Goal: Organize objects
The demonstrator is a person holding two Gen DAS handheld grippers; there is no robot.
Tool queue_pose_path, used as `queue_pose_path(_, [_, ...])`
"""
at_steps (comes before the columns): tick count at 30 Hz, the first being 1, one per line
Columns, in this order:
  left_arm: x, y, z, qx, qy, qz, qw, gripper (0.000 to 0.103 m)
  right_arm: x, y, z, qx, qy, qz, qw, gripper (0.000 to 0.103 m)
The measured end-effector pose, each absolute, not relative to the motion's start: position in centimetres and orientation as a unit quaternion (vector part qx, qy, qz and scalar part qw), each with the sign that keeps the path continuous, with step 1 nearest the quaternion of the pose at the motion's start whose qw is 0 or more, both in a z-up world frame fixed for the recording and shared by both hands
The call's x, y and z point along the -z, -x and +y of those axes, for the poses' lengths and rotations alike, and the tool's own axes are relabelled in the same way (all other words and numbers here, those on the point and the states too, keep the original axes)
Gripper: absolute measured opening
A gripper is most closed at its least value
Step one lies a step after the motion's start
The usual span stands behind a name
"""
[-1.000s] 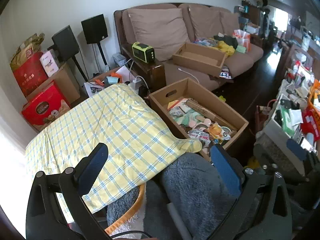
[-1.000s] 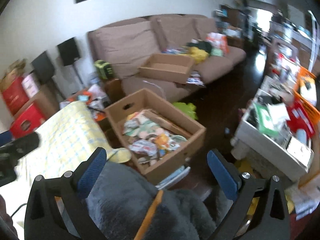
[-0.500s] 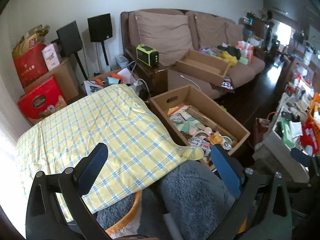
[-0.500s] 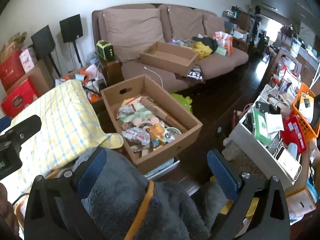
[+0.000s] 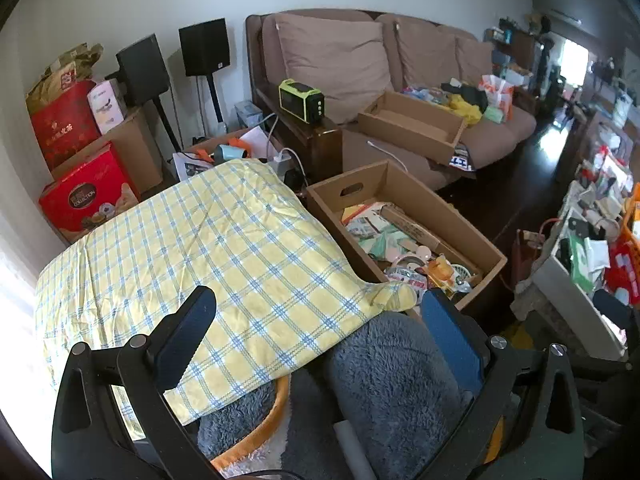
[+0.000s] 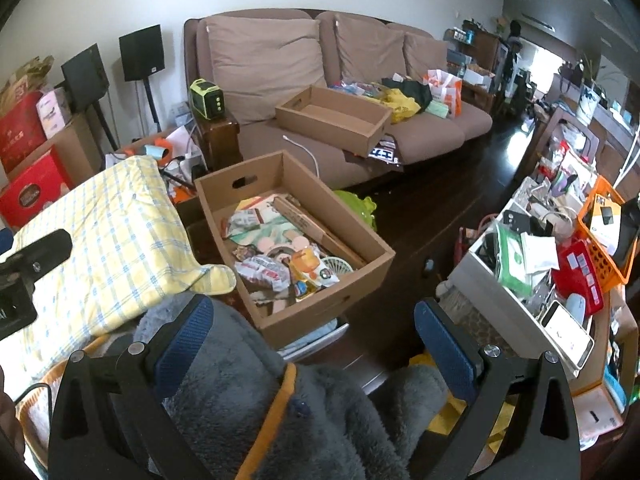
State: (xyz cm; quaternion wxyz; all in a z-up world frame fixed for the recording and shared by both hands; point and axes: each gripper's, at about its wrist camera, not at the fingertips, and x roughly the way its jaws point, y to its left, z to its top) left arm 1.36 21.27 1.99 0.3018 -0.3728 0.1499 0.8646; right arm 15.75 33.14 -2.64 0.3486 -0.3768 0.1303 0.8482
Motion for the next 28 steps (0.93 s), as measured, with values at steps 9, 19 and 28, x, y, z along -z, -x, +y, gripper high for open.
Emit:
queue_pose_path(9, [-1.9,-1.5,21.3,-0.862,0.376,0.149,0.305,0.103,2.6,-15.8,33.2,-0.848,0.374,0.138,0.349,0.102])
queue_pose_path(19, [-1.0,-0.2,20.7,-0.833,0.434,0.113,0.324,0.103,2.9,-15.6,33.1,-0.847,0.379,0.139,0.347,0.102])
queue_pose_path(28, [-0.5,-0.7,21.2,-0.829,0.437,0.128,0.325,0.103,3.0,-15.6,33.3,-0.845,0.383,0.144,0.343,0.102])
